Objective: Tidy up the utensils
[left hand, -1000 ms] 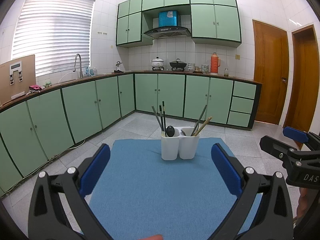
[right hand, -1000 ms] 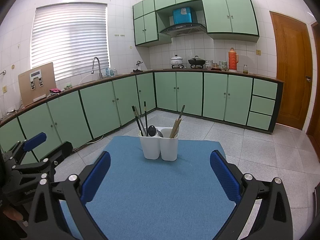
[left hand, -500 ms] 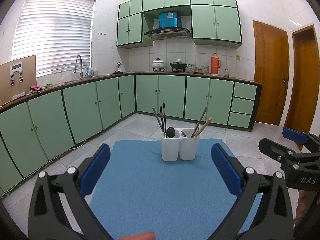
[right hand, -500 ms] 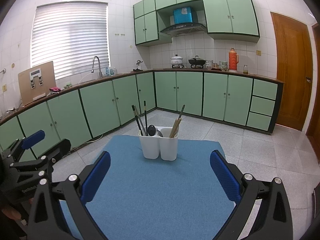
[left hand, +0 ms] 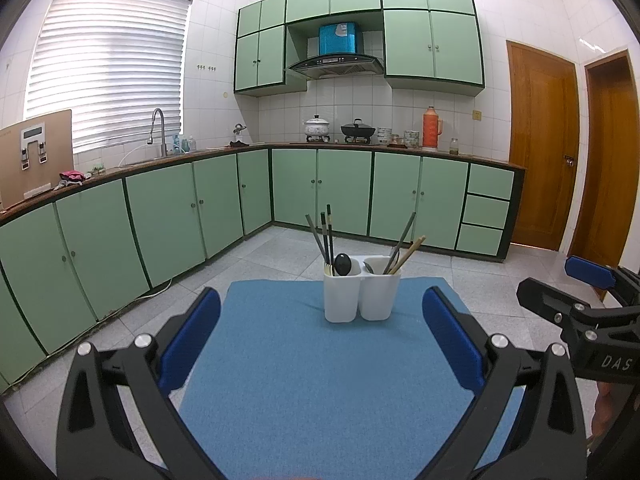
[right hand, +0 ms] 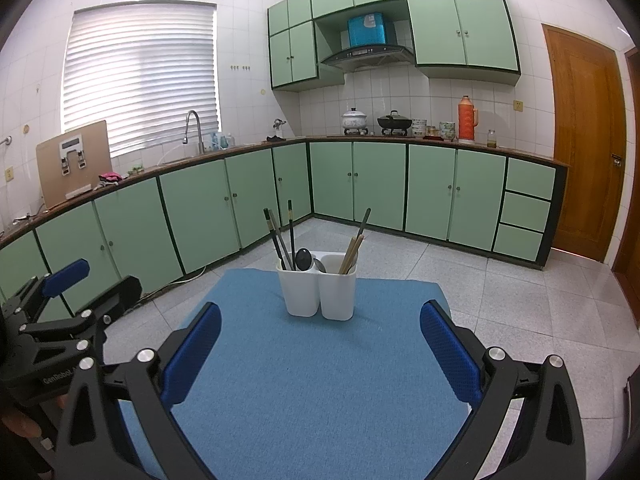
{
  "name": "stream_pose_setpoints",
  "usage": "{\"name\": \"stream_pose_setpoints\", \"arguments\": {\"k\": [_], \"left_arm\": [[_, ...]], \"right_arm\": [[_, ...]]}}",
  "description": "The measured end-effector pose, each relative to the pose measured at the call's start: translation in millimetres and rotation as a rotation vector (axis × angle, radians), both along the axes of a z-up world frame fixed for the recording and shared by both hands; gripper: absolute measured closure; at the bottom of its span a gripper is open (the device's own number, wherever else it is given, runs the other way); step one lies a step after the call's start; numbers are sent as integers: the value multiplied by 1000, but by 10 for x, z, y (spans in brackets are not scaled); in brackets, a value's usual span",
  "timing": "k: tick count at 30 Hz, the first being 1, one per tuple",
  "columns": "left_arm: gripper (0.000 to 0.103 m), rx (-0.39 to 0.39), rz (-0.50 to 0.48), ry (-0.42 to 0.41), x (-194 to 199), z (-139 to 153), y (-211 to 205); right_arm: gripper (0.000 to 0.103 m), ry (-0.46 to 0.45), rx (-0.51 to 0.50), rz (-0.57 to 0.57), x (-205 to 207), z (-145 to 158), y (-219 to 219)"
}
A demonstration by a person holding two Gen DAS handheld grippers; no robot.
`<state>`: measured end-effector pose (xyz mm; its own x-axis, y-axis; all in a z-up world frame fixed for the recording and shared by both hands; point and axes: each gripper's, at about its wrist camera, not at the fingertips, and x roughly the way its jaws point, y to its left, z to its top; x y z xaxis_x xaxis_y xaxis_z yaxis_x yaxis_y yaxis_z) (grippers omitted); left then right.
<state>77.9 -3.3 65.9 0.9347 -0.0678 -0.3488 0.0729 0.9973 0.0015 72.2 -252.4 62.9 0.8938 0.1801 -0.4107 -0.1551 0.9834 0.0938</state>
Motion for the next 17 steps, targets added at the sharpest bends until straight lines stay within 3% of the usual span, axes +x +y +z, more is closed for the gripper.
{"name": "stream_pose_setpoints", "arguments": {"k": [17], "left_arm": [[5,-6,5,11,54,-12,52]], "right_arm": [[5,5,0,-1,34,-8,-24]]}}
